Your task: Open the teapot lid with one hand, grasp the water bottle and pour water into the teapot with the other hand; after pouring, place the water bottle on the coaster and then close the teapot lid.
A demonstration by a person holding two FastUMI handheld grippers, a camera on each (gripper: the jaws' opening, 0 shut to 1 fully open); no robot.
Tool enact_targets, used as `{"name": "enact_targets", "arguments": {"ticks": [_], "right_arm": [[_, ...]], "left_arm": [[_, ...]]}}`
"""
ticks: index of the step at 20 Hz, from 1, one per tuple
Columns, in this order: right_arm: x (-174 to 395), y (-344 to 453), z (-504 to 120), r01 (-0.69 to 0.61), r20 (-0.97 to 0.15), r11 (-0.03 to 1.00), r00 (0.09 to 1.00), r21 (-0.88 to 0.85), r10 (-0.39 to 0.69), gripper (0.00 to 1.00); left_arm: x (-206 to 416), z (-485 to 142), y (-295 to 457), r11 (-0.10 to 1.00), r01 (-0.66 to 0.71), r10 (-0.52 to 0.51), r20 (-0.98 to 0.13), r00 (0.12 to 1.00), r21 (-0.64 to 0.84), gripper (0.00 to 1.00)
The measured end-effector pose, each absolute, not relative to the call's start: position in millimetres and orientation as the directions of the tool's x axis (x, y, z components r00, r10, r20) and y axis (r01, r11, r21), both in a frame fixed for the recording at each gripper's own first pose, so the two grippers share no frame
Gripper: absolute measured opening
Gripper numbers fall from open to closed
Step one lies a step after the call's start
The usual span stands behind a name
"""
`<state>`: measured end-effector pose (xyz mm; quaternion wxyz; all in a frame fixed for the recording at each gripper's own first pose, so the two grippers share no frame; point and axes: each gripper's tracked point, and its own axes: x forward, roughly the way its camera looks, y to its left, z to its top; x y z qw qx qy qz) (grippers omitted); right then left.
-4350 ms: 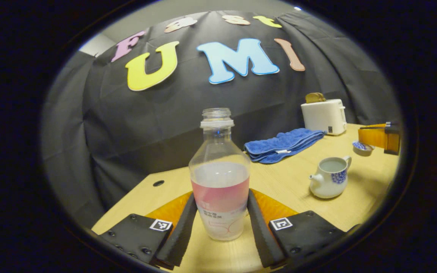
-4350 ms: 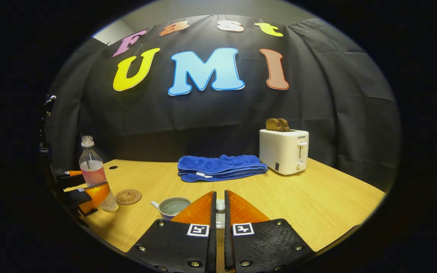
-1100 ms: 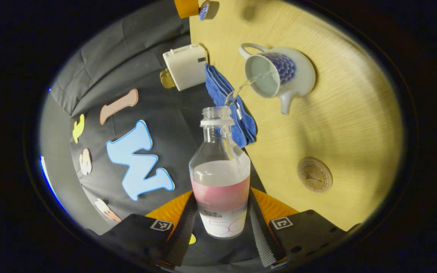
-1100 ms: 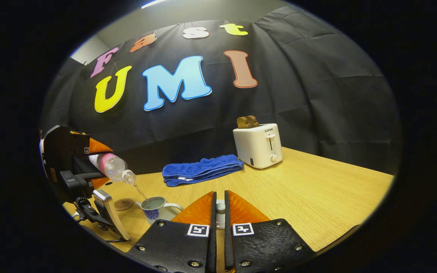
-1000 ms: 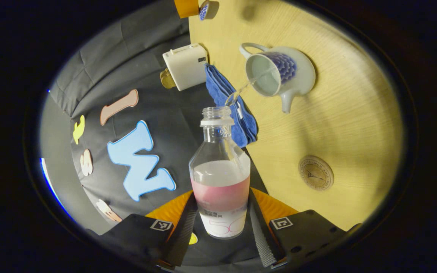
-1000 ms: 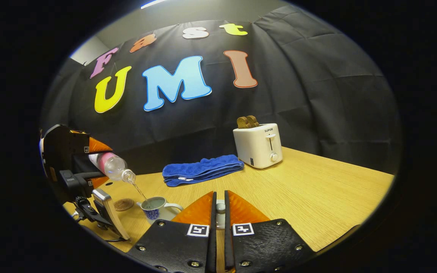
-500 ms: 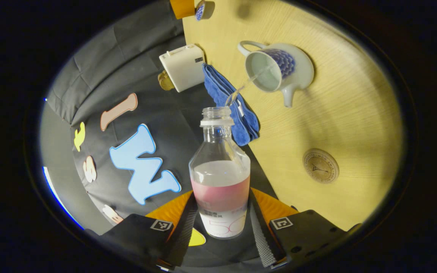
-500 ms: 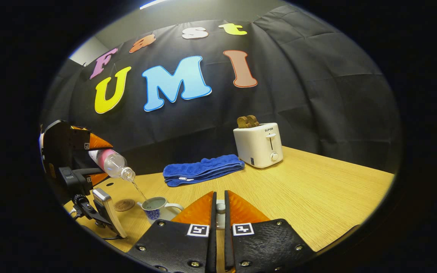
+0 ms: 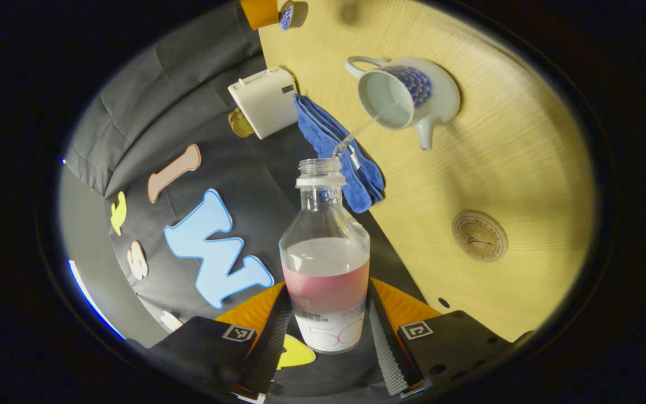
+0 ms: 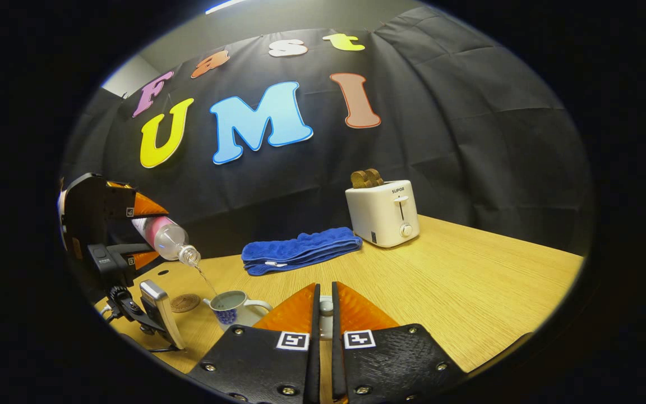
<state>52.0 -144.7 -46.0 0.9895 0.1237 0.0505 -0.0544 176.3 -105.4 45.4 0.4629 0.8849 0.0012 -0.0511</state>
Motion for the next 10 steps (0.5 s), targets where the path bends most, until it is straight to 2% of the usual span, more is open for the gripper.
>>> {"name": "enact_targets", "arguments": {"ticks": [10], "right_arm": [[52.1, -143.3, -45.6, 0.11, -0.114, 0.963, 0.99, 0.248, -0.084, 0.08]], "left_arm": [[178.0, 49.1, -116.2, -0.634, 0.03, -0.053, -0.082, 0.995, 0.773, 0.84]]}}
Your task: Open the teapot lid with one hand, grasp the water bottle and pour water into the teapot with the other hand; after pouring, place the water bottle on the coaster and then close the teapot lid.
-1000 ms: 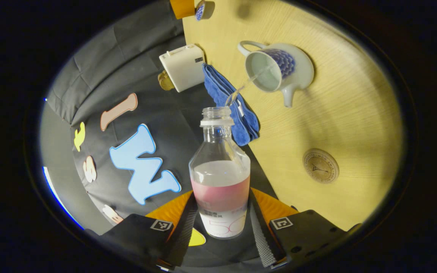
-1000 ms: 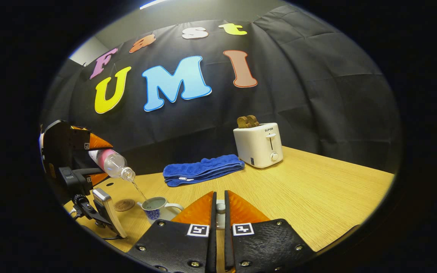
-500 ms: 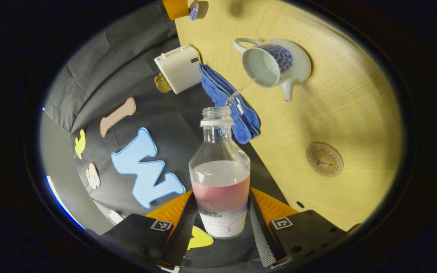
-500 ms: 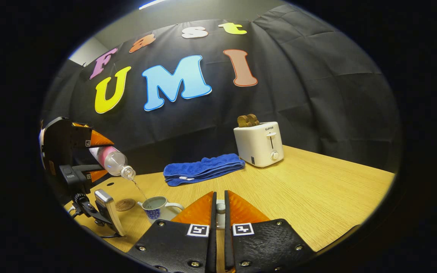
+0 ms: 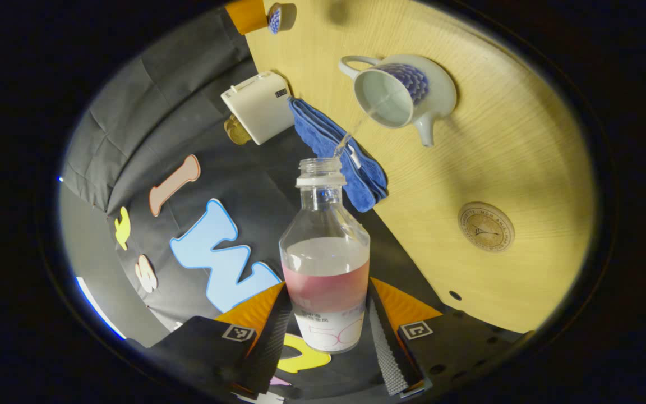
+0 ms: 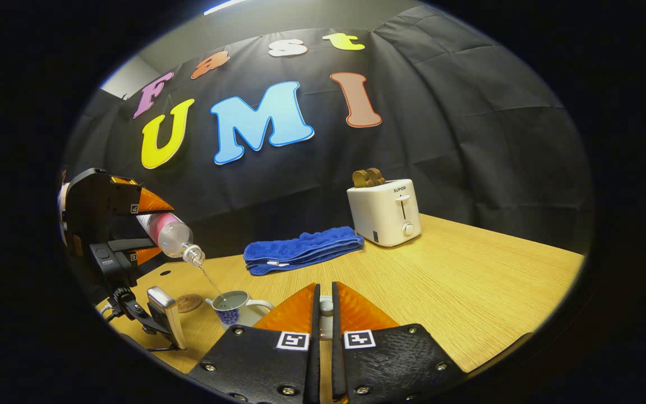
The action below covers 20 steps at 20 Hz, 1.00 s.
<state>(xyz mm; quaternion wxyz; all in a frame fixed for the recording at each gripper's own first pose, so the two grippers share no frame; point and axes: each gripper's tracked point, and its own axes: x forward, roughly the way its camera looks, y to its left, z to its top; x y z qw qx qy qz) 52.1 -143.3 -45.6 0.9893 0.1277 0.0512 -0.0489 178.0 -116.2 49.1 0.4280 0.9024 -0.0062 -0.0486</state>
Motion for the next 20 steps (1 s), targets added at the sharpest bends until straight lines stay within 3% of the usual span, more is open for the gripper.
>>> {"name": "enact_targets", "arguments": {"ticks": [2, 3, 20], "right_arm": [[51, -143, -45, 0.108, -0.113, 0.962, 0.99, 0.251, -0.082, 0.08], [52, -143, -45, 0.108, -0.113, 0.962, 0.99, 0.252, -0.082, 0.08], [51, -142, -44, 0.101, -0.113, 0.96, 0.991, 0.263, -0.073, 0.08]], "left_arm": [[178, 52, -116, -0.647, 0.029, -0.051, -0.081, 0.995, 0.762, 0.74], [178, 52, -116, -0.652, 0.029, -0.05, -0.08, 0.996, 0.758, 0.84], [175, 58, -131, -0.725, 0.009, -0.054, -0.07, 0.996, 0.688, 0.84]]}}
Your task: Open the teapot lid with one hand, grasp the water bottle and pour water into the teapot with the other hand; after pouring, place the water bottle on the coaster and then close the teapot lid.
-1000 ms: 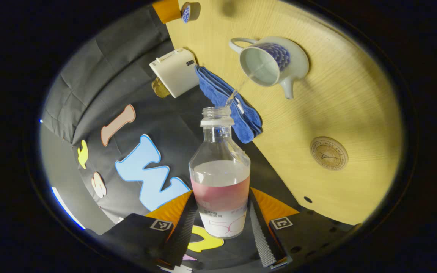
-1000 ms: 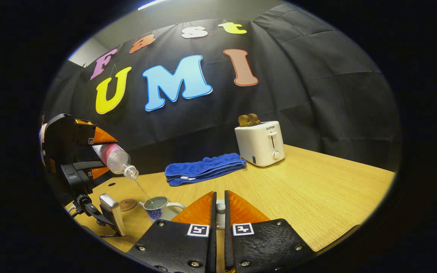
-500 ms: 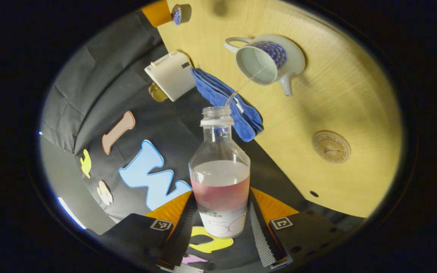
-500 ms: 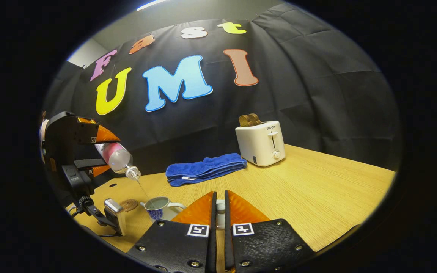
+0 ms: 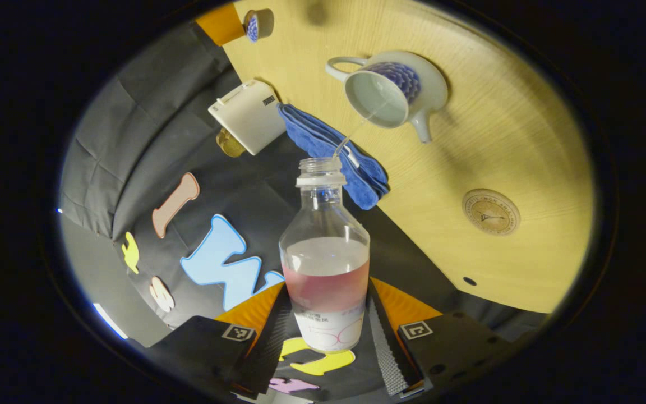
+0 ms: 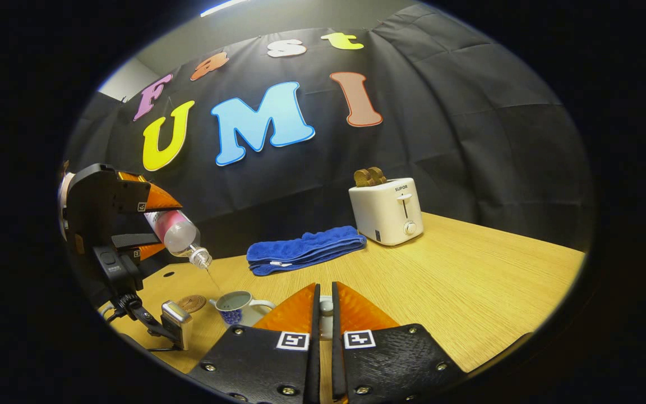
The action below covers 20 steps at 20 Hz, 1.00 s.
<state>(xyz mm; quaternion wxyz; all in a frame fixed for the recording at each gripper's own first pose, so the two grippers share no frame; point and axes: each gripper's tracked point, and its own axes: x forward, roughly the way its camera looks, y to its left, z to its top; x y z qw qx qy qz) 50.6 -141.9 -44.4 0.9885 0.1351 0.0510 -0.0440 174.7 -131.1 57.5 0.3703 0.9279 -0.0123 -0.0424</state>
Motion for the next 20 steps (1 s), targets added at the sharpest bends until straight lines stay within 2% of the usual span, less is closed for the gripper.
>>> {"name": "enact_targets", "arguments": {"ticks": [13, 17, 20], "right_arm": [[51, -141, -48, 0.1, -0.127, 0.958, 0.99, 0.268, -0.068, 0.08], [51, -143, -48, 0.105, -0.128, 0.958, 0.989, 0.266, -0.073, 0.08], [52, -141, -51, 0.103, -0.136, 0.958, 0.988, 0.266, -0.069, 0.08]], "left_arm": [[170, 71, -142, -0.753, -0.042, -0.089, -0.039, 0.995, 0.657, 0.84], [173, 60, -140, -0.696, -0.034, -0.105, -0.054, 0.993, 0.717, 0.84], [174, 39, -134, -0.612, -0.005, -0.103, -0.073, 0.992, 0.791, 0.84]]}}
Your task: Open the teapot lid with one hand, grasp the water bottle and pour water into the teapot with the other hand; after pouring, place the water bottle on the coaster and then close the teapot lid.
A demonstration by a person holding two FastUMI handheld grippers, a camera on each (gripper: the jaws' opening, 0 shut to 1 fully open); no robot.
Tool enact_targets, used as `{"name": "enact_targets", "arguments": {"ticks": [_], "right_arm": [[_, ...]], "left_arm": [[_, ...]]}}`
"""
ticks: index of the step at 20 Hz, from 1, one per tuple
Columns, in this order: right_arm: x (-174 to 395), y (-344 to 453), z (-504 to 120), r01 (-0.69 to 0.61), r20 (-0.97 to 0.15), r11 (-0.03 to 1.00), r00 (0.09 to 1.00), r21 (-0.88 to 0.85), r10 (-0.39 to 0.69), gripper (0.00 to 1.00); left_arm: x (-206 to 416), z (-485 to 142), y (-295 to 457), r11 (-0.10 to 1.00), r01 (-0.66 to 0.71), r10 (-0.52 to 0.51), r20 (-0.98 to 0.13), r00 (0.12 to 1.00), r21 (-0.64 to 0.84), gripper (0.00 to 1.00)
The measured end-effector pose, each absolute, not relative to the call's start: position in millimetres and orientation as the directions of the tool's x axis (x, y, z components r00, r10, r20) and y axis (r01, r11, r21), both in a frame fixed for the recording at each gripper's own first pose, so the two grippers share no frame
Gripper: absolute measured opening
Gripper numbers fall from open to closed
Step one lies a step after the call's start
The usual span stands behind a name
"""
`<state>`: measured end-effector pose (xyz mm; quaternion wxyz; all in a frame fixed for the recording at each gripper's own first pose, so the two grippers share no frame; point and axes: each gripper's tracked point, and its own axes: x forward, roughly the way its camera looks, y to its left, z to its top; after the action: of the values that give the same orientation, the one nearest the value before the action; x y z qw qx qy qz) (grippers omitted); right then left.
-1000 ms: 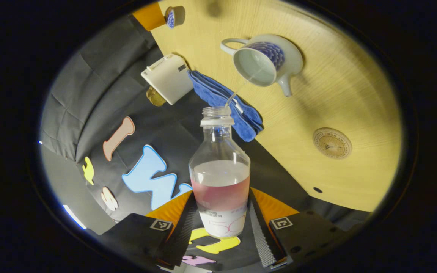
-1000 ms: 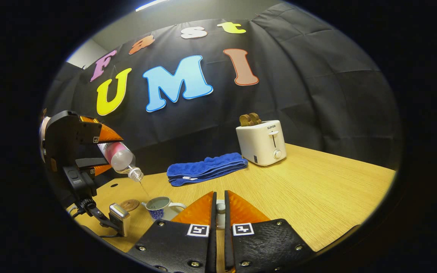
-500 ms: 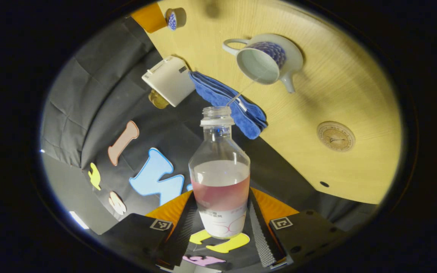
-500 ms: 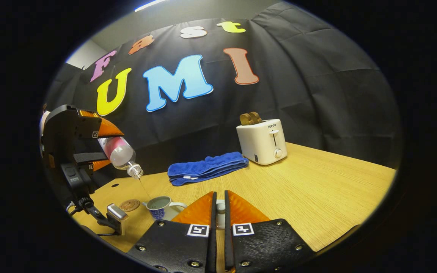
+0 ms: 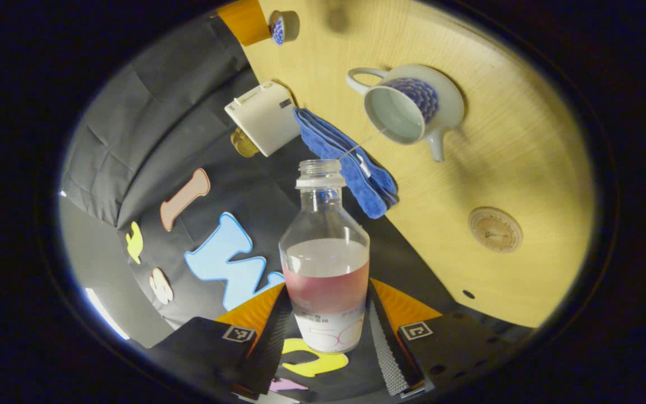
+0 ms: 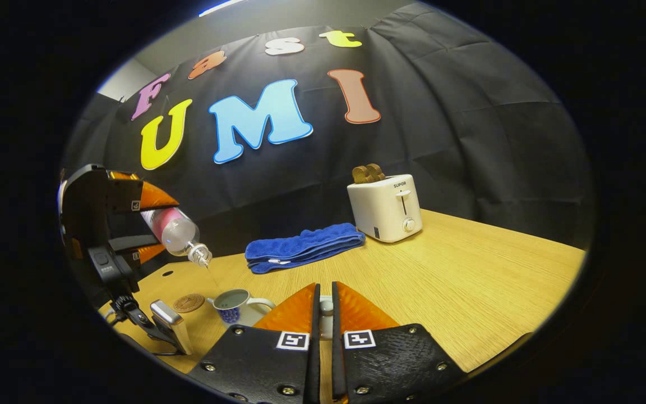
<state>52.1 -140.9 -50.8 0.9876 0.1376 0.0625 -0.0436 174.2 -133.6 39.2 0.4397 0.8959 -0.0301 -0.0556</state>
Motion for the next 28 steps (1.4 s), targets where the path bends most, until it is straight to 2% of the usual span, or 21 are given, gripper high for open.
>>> {"name": "enact_targets", "arguments": {"ticks": [3, 7, 13, 15, 18, 24, 28], "right_arm": [[52, -141, -51, 0.104, -0.14, 0.96, 0.988, 0.258, -0.07, 0.08], [53, -144, -52, 0.118, -0.142, 0.961, 0.986, 0.25, -0.084, 0.08], [54, -144, -57, 0.13, -0.161, 0.964, 0.983, 0.233, -0.094, 0.08], [54, -145, -59, 0.139, -0.167, 0.965, 0.981, 0.224, -0.103, 0.08], [56, -146, -63, 0.149, -0.177, 0.967, 0.978, 0.206, -0.113, 0.08], [57, -145, -66, 0.161, -0.187, 0.97, 0.974, 0.181, -0.127, 0.08], [57, -143, -65, 0.156, -0.182, 0.973, 0.975, 0.17, -0.125, 0.08]], "left_arm": [[176, 16, -130, -0.478, 0.04, -0.107, -0.103, 0.989, 0.877, 0.85], [175, -1, -125, -0.229, 0.09, -0.119, -0.119, 0.986, 0.969, 0.85], [174, 8, -110, 0.173, 0.101, -0.123, -0.081, 0.989, 0.98, 0.85], [177, 10, -101, 0.34, 0.117, -0.118, -0.081, 0.99, 0.933, 0.85], [185, 0, -85, 0.529, 0.136, -0.091, -0.104, 0.99, 0.838, 0.85], [194, -24, -61, 0.776, 0.162, -0.101, -0.134, 0.986, 0.61, 0.85], [201, -24, -50, 0.914, 0.172, -0.144, -0.102, 0.984, 0.368, 0.84]]}}
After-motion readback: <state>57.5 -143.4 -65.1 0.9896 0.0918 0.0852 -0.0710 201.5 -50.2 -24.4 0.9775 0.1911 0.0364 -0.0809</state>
